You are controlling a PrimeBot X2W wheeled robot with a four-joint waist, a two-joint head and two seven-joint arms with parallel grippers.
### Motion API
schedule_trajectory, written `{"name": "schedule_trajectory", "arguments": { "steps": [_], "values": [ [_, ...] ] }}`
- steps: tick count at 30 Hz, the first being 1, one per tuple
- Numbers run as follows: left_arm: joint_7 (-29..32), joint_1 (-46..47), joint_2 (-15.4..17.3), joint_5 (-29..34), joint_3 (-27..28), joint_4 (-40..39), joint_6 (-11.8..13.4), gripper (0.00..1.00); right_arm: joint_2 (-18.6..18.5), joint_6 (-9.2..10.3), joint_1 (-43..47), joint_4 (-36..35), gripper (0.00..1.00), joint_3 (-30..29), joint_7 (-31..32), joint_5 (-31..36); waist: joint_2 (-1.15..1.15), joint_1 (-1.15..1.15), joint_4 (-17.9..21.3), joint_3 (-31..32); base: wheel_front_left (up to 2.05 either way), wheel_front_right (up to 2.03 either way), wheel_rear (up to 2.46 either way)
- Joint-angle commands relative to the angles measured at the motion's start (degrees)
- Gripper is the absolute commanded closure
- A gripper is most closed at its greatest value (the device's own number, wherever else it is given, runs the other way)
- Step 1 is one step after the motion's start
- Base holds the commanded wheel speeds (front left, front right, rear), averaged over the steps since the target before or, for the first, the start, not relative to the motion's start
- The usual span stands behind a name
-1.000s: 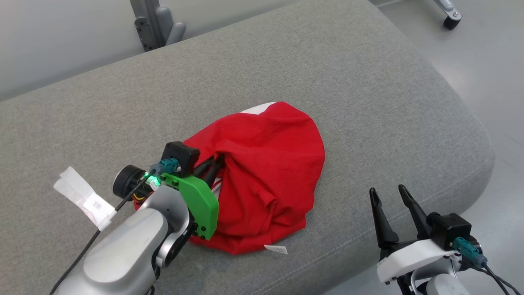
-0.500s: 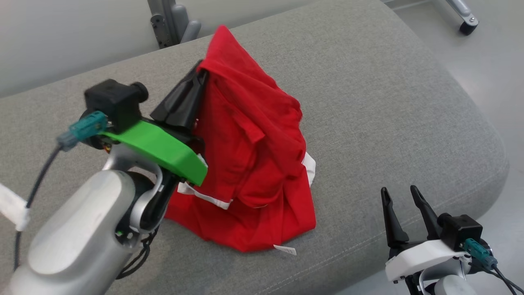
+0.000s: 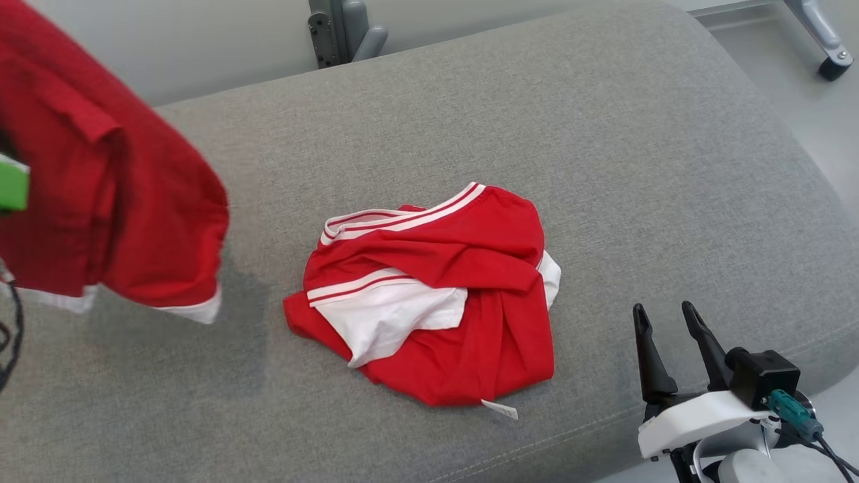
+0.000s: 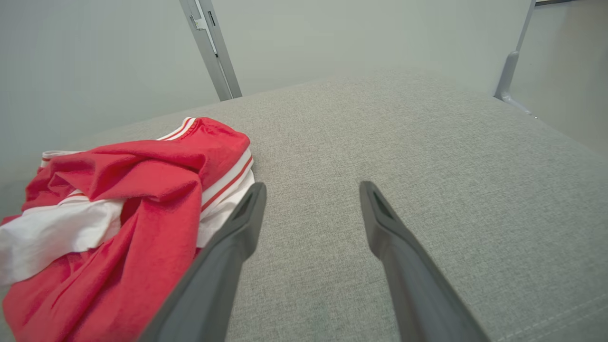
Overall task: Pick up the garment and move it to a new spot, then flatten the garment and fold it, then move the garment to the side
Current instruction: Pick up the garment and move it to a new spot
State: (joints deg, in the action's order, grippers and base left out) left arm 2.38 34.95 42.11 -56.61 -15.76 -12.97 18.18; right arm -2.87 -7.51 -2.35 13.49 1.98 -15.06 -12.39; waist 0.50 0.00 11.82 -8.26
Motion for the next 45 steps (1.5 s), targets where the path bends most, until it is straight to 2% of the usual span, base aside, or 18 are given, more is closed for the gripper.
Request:
{"name": "schedule_trajectory", "arguments": {
  "steps": [1, 7, 13, 21, 31, 32, 34, 40, 45],
  "values": [
    [-0.2, -1.52, 2.22, -0.77, 2.21, 2.7, -0.09, 1.0, -0.06, 0.04, -0.45, -0.24, 0.0, -0.01, -0.18, 0.18, -0.5, 0.0, -1.13, -0.98, 0.0, 0.0, 0.0],
    [-2.53, -3.39, 5.94, -1.82, 7.05, 13.56, -1.7, 1.0, -0.07, 0.04, -1.47, -0.21, 0.0, 0.39, -0.18, 0.31, -0.5, 0.0, -2.19, -3.26, 0.0, 0.0, 0.0],
    [-5.68, -1.59, 6.97, -1.21, 8.82, 27.89, -3.76, 1.0, -0.06, 0.04, -3.07, -0.15, 0.0, 0.32, -0.18, 1.38, -0.5, 0.0, -3.21, -6.91, 0.0, 0.0, 0.0],
    [-7.68, 2.14, 5.23, 0.85, 6.64, 43.3, -5.38, 1.0, -0.08, 0.04, -4.94, -0.64, 0.0, 0.07, -0.18, 2.48, -0.5, 0.0, -4.17, -10.89, 0.0, 0.0, 0.0],
    [-9.9, 4.91, 0.02, -0.17, 4.99, 56.72, -8.82, 1.0, -0.08, 0.04, -5.79, -0.43, 0.0, 0.02, -0.18, 4.26, -0.5, 0.0, -6.3, -12.03, 0.0, 0.0, 0.0],
    [-10.21, 5.33, -0.34, -0.06, 4.87, 57.65, -9.13, 0.84, -0.08, 0.04, -5.86, -0.34, 0.0, 0.03, -0.18, 4.39, -0.5, 0.0, -6.53, -11.82, 0.0, 0.0, 0.0],
    [-10.55, 6.18, -1.32, -0.33, 4.69, 59.12, -10.0, 0.0, -0.08, 0.04, -5.89, -0.23, 0.0, -0.03, -0.18, 4.74, -0.5, 0.0, -6.99, -11.23, 0.0, 0.0, 0.0],
    [-12.54, 6.43, -3.28, 0.3, 3.43, 61.13, -12.63, 0.0, -0.08, 0.04, -4.42, 0.05, 0.0, -0.1, -0.18, 5.96, -0.5, 0.0, -8.49, -7.0, 0.0, 0.0, 0.0],
    [-14.64, 3.36, -3.77, 2.27, 1.43, 58.3, -14.39, 0.0, -0.13, 0.04, -3.91, -2.32, 0.0, -1.18, -0.18, 8.16, -0.5, 0.0, -9.67, -1.73, 0.0, 0.0, 0.0]
  ]
}}
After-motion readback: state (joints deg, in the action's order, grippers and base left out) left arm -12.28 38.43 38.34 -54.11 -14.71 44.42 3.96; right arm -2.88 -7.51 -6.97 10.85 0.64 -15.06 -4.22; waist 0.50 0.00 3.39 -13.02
